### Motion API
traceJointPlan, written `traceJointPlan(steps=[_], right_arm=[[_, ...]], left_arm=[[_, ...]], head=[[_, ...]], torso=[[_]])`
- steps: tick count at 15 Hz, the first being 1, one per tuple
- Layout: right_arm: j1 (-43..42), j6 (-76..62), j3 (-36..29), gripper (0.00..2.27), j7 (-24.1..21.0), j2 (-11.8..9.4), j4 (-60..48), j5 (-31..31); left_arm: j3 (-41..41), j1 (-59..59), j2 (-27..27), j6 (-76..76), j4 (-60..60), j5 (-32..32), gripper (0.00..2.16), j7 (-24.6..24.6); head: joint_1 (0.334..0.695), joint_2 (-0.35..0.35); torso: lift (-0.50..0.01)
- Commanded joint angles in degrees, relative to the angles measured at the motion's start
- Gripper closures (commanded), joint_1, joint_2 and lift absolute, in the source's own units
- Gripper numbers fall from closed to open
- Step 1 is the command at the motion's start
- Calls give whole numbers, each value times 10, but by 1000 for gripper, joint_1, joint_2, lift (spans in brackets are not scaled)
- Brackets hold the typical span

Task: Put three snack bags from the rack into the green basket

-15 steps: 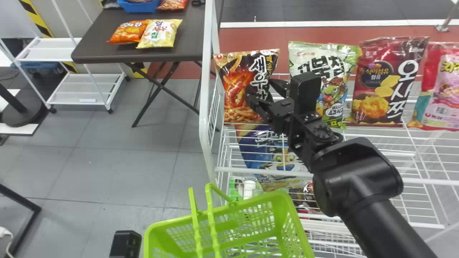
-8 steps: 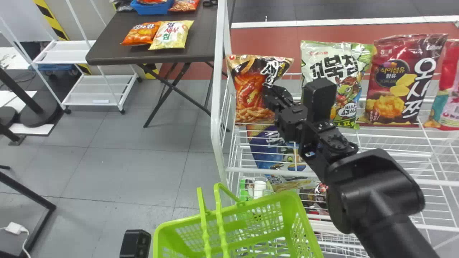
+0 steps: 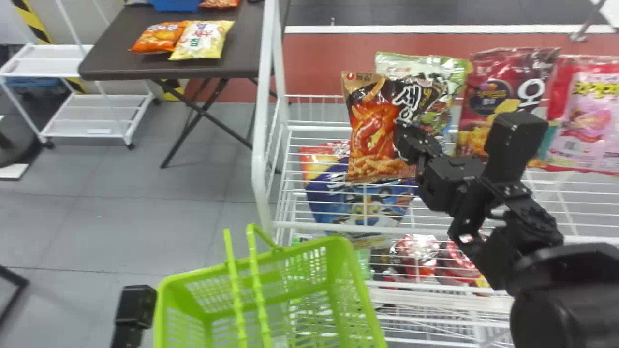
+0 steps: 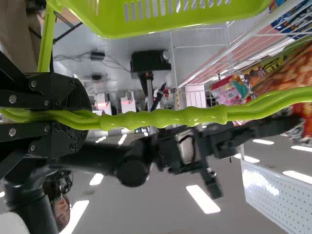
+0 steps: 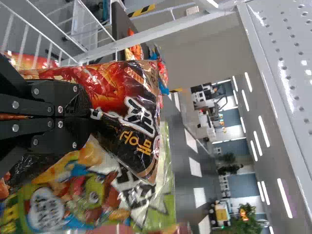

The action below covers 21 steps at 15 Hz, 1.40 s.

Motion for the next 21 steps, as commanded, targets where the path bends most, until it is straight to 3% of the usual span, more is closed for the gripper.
traceJointPlan(steps=[1,5,9,11,12,13,14,15,19,21], right_arm=[[68,65,-38,2253,21,-10,-97,-40],[110,264,-93,2253,65,-19,-177,-133],[113,446,-93,2253,74,-18,-221,-181],[111,469,-66,2253,74,-15,-213,-176],[109,468,-43,2081,74,-16,-196,-162],[102,468,-19,1578,77,-18,-179,-138],[99,469,-6,714,78,-19,-173,-118],[99,469,-1,-1,78,-19,-172,-104],[98,457,-39,33,91,-18,-172,-133],[91,376,-71,39,91,-14,-163,-137]], left_arm=[[-1,-14,0,3,5,-3,2148,2],[-1,-28,-1,5,17,-3,2148,4],[-5,-31,-1,5,21,1,2148,6],[-5,-31,-1,3,22,3,2148,6],[-6,-32,-1,3,22,3,2148,7],[-8,-32,-1,3,23,3,2148,7],[-9,-32,-1,3,23,3,2152,6],[-9,-32,-1,3,23,3,2148,5],[-6,-32,0,3,26,3,2148,3],[-8,-32,-1,3,27,3,2148,4]], head=[[695,-33],[695,-45],[695,0],[695,32],[695,73],[695,97],[695,119],[695,135],[695,153],[695,130]], torso=[[0],[0],[0],[0],[0],[0],[0],[0],[0],[0]])
